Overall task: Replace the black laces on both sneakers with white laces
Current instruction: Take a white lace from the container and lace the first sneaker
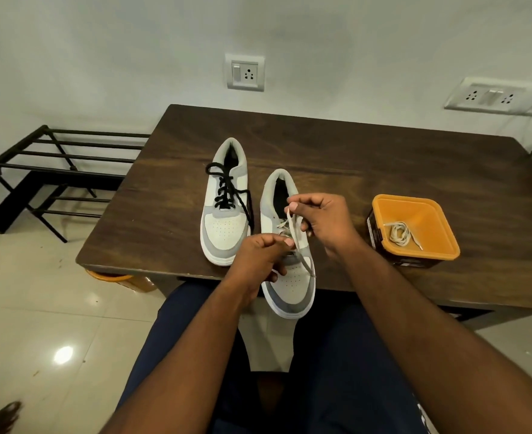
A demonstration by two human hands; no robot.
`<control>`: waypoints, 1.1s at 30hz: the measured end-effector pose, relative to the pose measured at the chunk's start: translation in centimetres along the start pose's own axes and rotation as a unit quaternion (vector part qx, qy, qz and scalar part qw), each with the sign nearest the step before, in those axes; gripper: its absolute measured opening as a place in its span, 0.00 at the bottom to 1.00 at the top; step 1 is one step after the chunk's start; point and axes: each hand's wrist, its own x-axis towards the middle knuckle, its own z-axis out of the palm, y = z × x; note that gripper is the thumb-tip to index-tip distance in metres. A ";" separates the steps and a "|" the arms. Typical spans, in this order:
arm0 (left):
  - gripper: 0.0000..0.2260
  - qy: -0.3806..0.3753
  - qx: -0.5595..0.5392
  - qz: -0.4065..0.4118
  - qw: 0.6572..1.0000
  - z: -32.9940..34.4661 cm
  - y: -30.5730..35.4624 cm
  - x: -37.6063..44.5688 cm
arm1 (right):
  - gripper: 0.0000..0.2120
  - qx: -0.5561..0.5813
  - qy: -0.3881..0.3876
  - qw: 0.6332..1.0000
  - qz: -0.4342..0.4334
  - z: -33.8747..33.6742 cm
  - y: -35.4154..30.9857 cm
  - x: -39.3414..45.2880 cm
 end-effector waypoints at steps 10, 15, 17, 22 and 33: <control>0.04 0.077 -0.019 0.011 0.997 0.0 1.0 0.4 | 0.07 -0.012 0.083 0.996 0.009 -0.6 1.0 0.0; 0.03 0.102 0.016 0.088 0.991 -1.1 1.5 1.5 | 0.17 -0.337 0.045 0.930 -0.137 -2.4 2.0 -0.4; 0.02 0.077 0.018 0.101 0.992 -0.8 1.7 1.8 | 0.19 -0.265 -0.047 0.952 -0.145 -1.6 1.9 -1.3; 0.05 0.055 0.016 0.127 0.990 -1.1 2.2 2.0 | 0.07 -0.130 -0.027 0.986 -0.096 -1.5 2.3 -1.6; 0.09 0.028 0.137 0.173 0.975 -1.8 2.5 3.3 | 0.27 -0.185 -0.105 0.969 -0.130 -1.7 1.6 -0.6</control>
